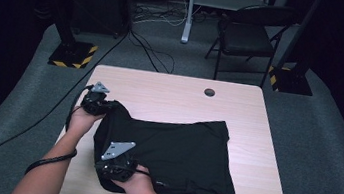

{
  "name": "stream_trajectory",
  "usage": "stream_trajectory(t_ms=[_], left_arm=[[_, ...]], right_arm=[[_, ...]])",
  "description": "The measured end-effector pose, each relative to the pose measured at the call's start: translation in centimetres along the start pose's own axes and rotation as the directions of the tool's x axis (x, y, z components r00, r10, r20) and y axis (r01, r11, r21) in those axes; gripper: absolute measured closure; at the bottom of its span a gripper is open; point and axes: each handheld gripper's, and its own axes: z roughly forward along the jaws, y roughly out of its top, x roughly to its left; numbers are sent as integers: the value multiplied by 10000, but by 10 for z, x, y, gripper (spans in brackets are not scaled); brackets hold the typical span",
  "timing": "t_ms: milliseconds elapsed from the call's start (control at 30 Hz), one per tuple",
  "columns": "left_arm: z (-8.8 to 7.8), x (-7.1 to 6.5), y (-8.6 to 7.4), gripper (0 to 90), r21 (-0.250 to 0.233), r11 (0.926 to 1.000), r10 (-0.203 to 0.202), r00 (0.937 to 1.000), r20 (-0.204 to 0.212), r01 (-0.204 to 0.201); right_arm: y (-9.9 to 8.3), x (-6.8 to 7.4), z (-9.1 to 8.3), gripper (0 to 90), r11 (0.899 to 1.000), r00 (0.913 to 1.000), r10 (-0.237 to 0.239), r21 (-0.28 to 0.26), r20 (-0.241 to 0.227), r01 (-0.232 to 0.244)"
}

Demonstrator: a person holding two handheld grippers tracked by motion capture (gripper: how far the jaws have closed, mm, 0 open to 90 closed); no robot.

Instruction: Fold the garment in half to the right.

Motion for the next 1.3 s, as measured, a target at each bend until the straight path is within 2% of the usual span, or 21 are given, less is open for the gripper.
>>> stream_trajectory(t_ms=[133, 233, 333, 533, 667, 767, 1033, 1300], left_arm=[[-25, 2, 15, 828, -99, 9997, 237, 9991, -355, -241], [-42, 2, 27, 826, -169, 9989, 423, 9969, -660, -435], [-55, 1, 37, 822, -206, 9989, 402, 9955, -859, -421], [-49, -11, 45, 819, -195, 9987, 457, 9948, -915, -476], [-26, -27, 49, 815, -218, 9992, 318, 9979, -558, -331], [-13, -38, 53, 812, -161, 9991, 399, 9986, -352, -405], [27, -67, 62, 810, -181, 9995, 284, 9990, 337, -278], [80, -84, 50, 807, 557, 9984, 73, 9980, 635, -108]], right_arm=[[18, 8, 2, 858, 9986, 9990, -389, -363, -213, 382], [35, 12, -3, 858, 9948, 9971, -634, -824, -422, 598], [45, 14, -10, 858, 9905, 9954, -814, -1152, -514, 750], [42, 11, -25, 858, 9896, 9953, -786, -1249, -558, 711], [30, 5, -42, 858, 9917, 9971, -596, -1168, -482, 536], [17, 1, -57, 858, 9934, 9982, -487, -1055, -355, 447], [-18, -7, -94, 857, 9969, 9999, 34, -782, 109, -25], [-60, -12, -97, 856, 9985, 9971, 469, 261, 596, -486]])
